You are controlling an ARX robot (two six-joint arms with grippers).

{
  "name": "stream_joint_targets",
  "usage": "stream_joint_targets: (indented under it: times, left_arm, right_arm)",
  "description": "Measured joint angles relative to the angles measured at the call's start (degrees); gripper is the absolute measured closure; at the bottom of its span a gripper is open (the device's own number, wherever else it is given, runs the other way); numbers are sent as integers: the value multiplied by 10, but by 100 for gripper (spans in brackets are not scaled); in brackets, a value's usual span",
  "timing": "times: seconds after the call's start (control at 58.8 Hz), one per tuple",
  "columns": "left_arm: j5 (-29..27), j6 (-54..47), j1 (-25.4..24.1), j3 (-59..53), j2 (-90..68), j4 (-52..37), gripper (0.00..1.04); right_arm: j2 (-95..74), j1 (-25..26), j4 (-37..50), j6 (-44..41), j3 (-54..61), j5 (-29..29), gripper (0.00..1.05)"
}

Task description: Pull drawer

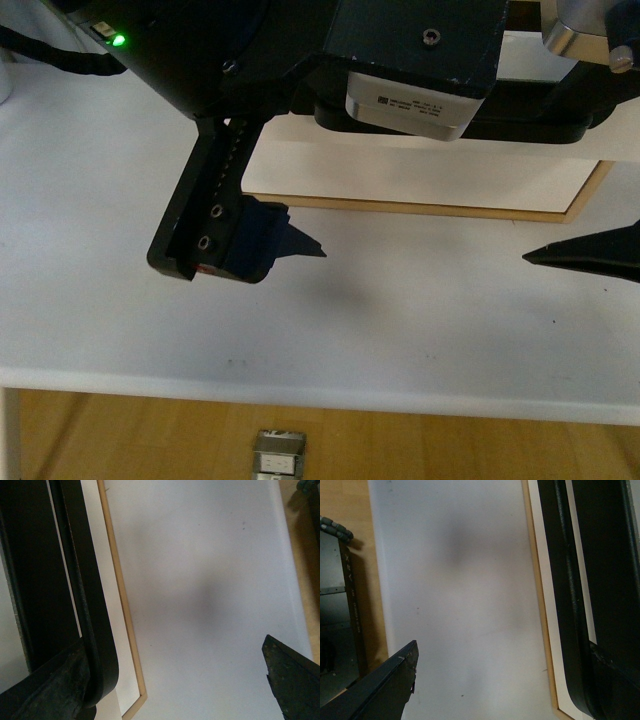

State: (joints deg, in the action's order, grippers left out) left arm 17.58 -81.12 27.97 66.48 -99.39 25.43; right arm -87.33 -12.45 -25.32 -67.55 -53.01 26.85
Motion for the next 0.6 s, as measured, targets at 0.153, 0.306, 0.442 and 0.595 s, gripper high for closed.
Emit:
stream_joint_targets:
  times: [0.153,0.306,0.442,0.595]
  left_arm:
    - [-1,-1,5,-28,23,-8,6]
    - [-3,0,7,-54,41,-36,6]
    - [5,13,8,-76,62,-86,6]
    - [23,56,21,-87,112,-132,6]
  right_arm:
    - [12,-3,-4,0,14,3,9]
    - [22,-3,3,9,26,10,9]
    - [41,1,7,26,30,19,9]
    - [86,8,18,43,39,29,9]
